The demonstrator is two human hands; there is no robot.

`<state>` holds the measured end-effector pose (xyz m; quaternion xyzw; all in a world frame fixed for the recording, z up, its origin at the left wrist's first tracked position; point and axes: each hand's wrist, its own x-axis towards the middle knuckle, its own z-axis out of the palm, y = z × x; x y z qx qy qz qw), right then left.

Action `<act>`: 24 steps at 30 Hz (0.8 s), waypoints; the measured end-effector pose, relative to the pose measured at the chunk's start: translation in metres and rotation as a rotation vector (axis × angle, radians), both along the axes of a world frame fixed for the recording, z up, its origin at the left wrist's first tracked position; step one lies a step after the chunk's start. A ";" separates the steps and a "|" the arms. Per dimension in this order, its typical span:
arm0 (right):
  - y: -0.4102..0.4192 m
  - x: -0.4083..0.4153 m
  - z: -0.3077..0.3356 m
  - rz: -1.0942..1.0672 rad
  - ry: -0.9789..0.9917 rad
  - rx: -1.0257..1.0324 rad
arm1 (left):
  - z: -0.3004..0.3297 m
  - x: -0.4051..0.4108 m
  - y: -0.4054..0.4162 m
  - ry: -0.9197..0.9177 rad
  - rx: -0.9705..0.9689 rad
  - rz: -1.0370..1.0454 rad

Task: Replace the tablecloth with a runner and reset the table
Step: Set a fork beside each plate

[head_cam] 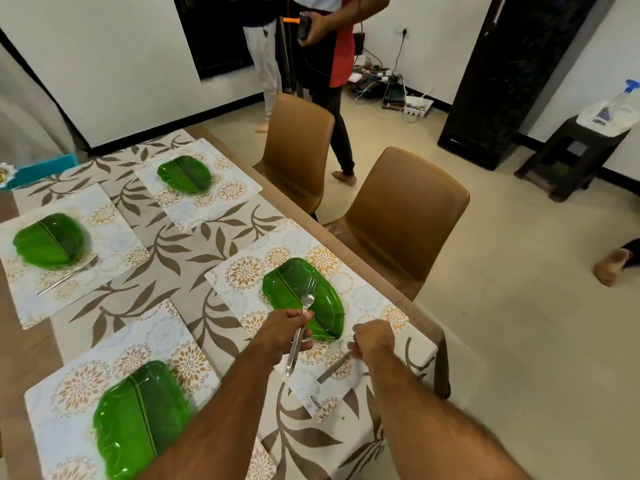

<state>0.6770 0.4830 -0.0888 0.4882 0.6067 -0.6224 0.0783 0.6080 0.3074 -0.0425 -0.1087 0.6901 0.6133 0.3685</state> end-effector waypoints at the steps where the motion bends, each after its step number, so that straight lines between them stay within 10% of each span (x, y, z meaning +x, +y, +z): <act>1: 0.001 -0.010 0.010 0.043 0.035 0.045 | 0.003 -0.002 0.003 0.015 -0.011 -0.030; 15: 0.076 -0.034 0.093 0.408 0.282 0.091 | 0.043 -0.012 0.068 0.227 -0.262 -0.355; 24: 0.192 -0.076 0.087 0.565 0.307 0.126 | 0.037 -0.030 0.176 0.222 -0.282 -0.219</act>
